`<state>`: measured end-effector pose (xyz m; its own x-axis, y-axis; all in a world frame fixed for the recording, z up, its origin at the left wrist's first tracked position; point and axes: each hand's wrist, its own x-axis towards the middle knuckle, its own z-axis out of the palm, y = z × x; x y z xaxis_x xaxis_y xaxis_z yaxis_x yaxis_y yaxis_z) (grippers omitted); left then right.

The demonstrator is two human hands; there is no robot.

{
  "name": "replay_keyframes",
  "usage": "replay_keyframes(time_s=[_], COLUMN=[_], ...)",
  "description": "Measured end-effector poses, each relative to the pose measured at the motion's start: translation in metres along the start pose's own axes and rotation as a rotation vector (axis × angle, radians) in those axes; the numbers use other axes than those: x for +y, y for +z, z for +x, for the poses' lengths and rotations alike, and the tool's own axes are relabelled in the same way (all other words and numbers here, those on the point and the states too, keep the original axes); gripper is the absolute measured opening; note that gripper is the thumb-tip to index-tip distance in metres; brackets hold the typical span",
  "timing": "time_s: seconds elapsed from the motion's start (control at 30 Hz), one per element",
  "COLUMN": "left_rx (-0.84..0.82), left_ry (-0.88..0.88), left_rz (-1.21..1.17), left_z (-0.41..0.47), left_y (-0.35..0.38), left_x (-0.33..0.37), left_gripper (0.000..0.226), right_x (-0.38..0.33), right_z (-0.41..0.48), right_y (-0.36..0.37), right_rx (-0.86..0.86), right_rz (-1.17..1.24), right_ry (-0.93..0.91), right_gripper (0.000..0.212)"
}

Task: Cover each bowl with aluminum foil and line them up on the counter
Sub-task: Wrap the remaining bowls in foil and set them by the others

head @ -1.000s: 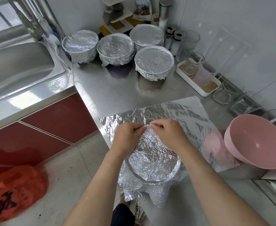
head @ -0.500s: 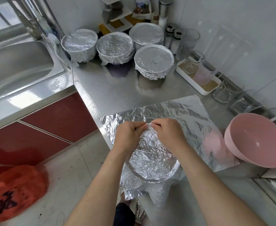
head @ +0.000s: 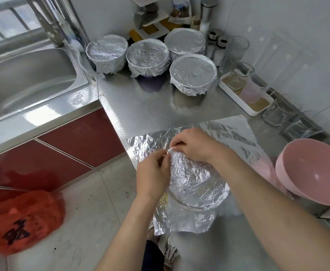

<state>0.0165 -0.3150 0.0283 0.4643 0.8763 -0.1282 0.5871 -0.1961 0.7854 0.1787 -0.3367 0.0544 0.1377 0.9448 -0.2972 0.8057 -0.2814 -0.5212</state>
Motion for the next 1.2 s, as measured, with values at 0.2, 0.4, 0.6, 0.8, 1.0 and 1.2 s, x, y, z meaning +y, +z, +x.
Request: replay_keyframes(time_s=[0.2, 0.4, 0.6, 0.8, 1.0, 1.2], left_rx=[0.096, 0.015, -0.010, 0.003, -0.048, -0.413], left_ry=[-0.148, -0.190, -0.110, -0.068, -0.002, 0.013], left_rz=[-0.130, -0.050, -0.121, -0.129, -0.136, -0.066], left_z=[-0.025, -0.034, -0.007, 0.004, 0.007, 0.056], left_y=[0.005, 0.010, 0.011, 0.032, 0.029, 0.012], left_x=[-0.005, -0.006, -0.001, -0.006, -0.009, 0.000], left_gripper=[0.030, 0.046, 0.047, 0.040, 0.044, 0.047], right_x=[-0.019, 0.006, 0.032, 0.030, 0.033, 0.033], right_z=[0.015, -0.006, -0.026, -0.016, -0.013, -0.016], right_y=[0.009, 0.015, 0.020, 0.025, 0.025, 0.025], right_rx=[-0.116, 0.243, 0.315, 0.327, 0.324, 0.328], right_rz=[-0.189, 0.160, 0.229, 0.247, 0.250, 0.235], right_ry=[-0.106, 0.078, 0.250, 0.247, 0.241, 0.224], right_gripper=[0.020, 0.030, 0.032, 0.022, 0.016, 0.019])
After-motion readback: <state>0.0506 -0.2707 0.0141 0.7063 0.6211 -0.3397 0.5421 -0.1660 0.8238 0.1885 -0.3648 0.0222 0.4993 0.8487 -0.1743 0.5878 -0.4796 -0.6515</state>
